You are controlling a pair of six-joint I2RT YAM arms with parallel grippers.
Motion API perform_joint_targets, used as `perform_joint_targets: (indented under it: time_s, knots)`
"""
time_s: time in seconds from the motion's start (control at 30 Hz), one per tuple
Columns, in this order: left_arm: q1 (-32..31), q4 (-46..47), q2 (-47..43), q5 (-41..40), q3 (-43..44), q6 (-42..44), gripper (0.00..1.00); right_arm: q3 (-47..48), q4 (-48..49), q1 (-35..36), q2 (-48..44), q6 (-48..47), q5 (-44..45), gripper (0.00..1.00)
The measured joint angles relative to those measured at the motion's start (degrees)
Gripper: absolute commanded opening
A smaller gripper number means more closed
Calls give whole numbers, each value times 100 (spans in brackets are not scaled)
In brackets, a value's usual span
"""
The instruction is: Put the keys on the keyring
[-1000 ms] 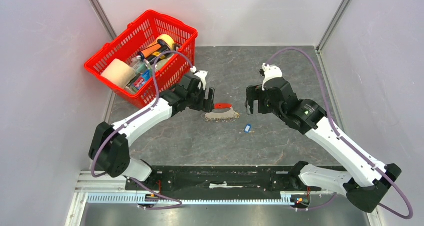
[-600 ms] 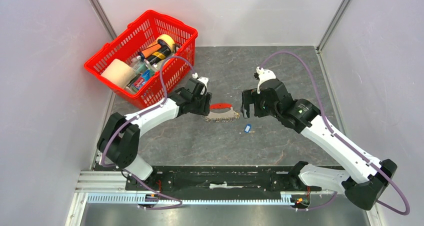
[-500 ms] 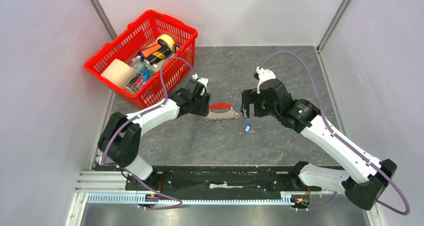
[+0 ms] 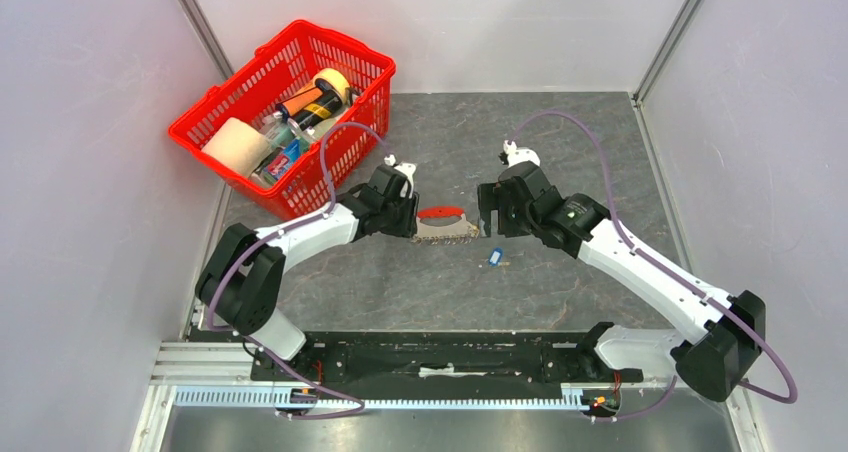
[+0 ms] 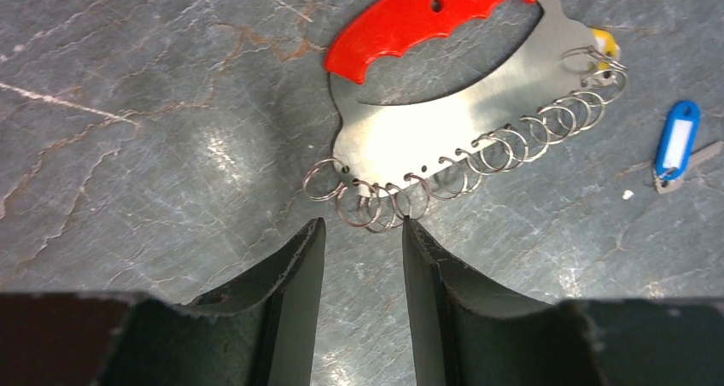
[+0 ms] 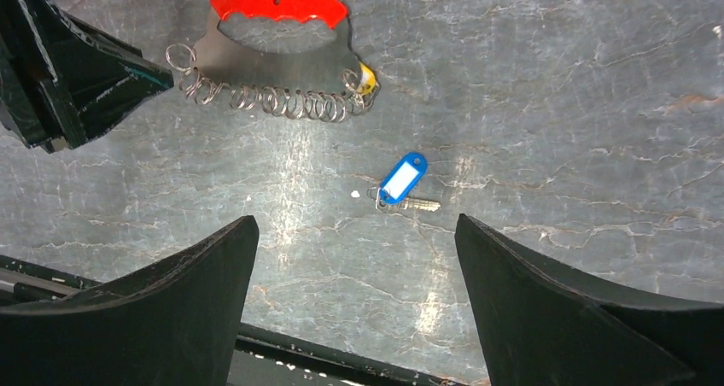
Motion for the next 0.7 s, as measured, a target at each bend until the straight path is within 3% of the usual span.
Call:
perform_joint_targets:
  time_s: [0.37,0.7]
  knots:
    - [7,83,74,-470,-20,2,48,-131,197,0,2,138,-356,93]
    - [125,192,542,-470,-11,2,43,-240,323,0,-13,133,-435,94]
